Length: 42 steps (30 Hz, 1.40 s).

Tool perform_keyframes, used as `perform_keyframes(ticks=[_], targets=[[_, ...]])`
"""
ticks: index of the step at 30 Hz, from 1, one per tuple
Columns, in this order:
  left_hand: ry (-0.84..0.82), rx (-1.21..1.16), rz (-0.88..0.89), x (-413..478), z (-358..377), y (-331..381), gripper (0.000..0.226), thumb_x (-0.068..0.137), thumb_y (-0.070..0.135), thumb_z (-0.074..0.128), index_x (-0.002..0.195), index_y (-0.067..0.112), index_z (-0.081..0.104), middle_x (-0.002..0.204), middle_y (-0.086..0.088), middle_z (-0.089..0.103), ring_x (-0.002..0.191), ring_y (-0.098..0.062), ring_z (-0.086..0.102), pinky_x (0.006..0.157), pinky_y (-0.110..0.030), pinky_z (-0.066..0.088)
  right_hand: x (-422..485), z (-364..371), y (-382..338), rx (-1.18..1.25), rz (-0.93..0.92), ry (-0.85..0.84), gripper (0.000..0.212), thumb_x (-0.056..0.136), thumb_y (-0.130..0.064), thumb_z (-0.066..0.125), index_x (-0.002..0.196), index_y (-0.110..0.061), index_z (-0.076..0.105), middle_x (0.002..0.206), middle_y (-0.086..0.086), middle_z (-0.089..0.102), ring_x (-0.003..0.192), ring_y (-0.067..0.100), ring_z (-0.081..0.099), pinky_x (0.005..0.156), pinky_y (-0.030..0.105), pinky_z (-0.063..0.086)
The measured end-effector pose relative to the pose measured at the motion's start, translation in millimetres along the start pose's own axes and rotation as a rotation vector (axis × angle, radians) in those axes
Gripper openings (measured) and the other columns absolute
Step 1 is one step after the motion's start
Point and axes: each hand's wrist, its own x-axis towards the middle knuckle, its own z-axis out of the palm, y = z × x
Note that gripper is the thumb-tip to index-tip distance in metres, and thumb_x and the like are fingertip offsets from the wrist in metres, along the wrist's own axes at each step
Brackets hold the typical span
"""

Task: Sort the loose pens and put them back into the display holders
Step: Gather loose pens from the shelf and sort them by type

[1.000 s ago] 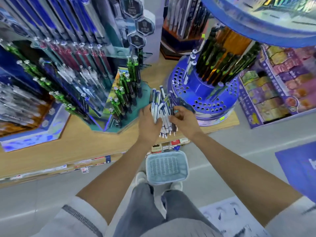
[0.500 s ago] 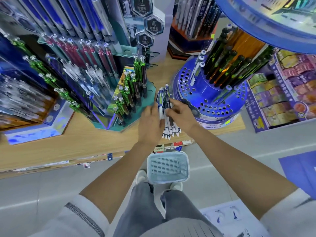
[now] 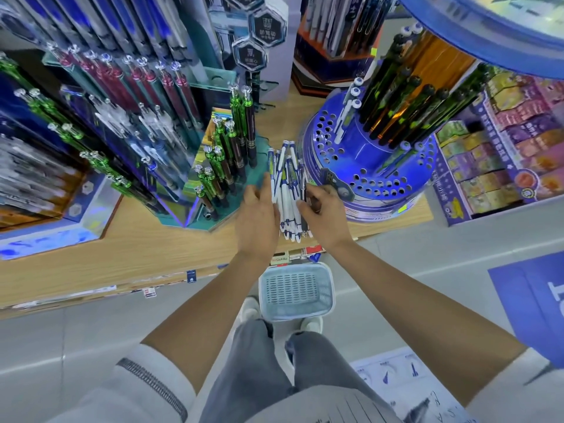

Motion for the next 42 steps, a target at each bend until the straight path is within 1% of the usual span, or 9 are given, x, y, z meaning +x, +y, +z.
perform_keyframes(ticks=[5,11,16,20,26,31,35,38,42], targets=[[-0.013,0.171,0.108,-5.2,-4.5,-8.6,0.069,0.092,0.016,0.056,0.152,0.014,0.022,0.109,-0.013,0.043,0.078,-0.024,0.051,0.058,-0.036,0.046,2.1,-2.4,-0.7,-0.007,-0.011,-0.003,0.021,0.090,-0.019,0.062,0.111,-0.015,0.066,0.099,0.007,0.058,0.084,0.019,0.058,0.085,0.036,0.051],[-0.056,0.186,0.211,-12.2,2.3,-15.6,0.075,0.090,0.024,0.058,0.152,0.007,0.019,0.114,-0.015,0.042,0.094,-0.028,0.048,0.081,-0.039,0.048,-4.3,-3.7,1.1,0.005,0.017,-0.004,0.011,0.091,-0.023,0.060,0.098,-0.016,0.063,0.092,0.008,0.064,0.077,0.025,0.061,0.073,0.042,0.054],[0.076,0.150,0.287,-17.1,-1.0,-14.7,0.060,0.084,0.017,0.060,0.140,0.006,0.042,0.120,-0.017,0.045,0.106,-0.031,0.047,0.087,-0.041,0.046,-22.8,-16.3,-1.5,0.184,0.044,-0.001,0.014,0.092,-0.016,0.061,0.106,-0.016,0.066,0.068,-0.010,0.061,0.060,0.003,0.054,0.062,0.015,0.044],[0.131,0.109,0.340,-28.2,-3.9,0.3,0.047,0.082,0.014,0.053,0.129,0.011,0.051,0.122,-0.013,0.048,0.106,-0.031,0.047,0.089,-0.046,0.044,-41.8,-33.4,15.1,0.279,0.069,-0.020,0.016,0.091,-0.017,0.063,0.107,-0.018,0.065,0.061,-0.007,0.053,0.057,0.008,0.048,0.061,0.022,0.041],[0.041,0.070,0.508,-45.5,20.6,67.3,0.067,0.082,0.013,0.057,0.145,0.011,0.037,0.153,-0.014,0.030,0.140,-0.034,0.030,0.112,-0.046,0.031,-75.8,-90.8,54.5,0.410,0.063,0.002,0.023,0.092,-0.003,0.058,0.104,-0.023,0.062,0.055,-0.001,0.054,0.050,0.018,0.048,0.054,0.029,0.042],[-0.024,0.193,0.389,-61.1,64.8,126.8,0.080,0.078,0.022,0.060,0.150,0.011,0.027,0.158,-0.017,0.019,0.145,-0.038,0.020,0.113,-0.054,0.027,-89.7,-152.4,96.4,0.433,0.017,-0.081,0.022,0.095,-0.002,0.054,0.113,-0.015,0.057,0.054,-0.003,0.055,0.040,0.004,0.043,0.043,0.016,0.037],[0.041,0.202,0.192,-76.6,82.1,158.4,0.075,0.089,0.022,0.057,0.152,0.009,0.020,0.161,-0.015,0.007,0.148,-0.033,0.006,0.118,-0.042,0.007,-89.3,-200.1,123.0,0.418,-0.023,-0.181,0.020,0.096,-0.006,0.055,0.114,-0.013,0.057,0.055,-0.002,0.055,0.043,0.008,0.044,0.041,0.015,0.035],[0.119,0.107,0.037,-88.2,80.5,184.5,0.065,0.091,0.019,0.053,0.150,0.008,0.027,0.157,-0.017,0.019,0.145,-0.034,0.016,0.118,-0.039,0.008,-85.9,-229.2,140.8,0.426,-0.021,-0.213,0.017,0.097,-0.010,0.053,0.114,-0.013,0.057,0.052,-0.005,0.057,0.044,0.012,0.045,0.042,0.019,0.037],[0.274,-0.146,0.111,-98.2,84.8,230.8,0.041,0.088,0.021,0.044,0.124,0.006,0.056,0.116,-0.014,0.059,0.106,-0.031,0.053,0.094,-0.045,0.043,-80.8,-261.0,152.5,0.435,-0.010,-0.222,0.022,0.099,-0.013,0.050,0.121,-0.010,0.053,0.057,0.004,0.058,0.041,0.010,0.044,0.042,0.024,0.038]])
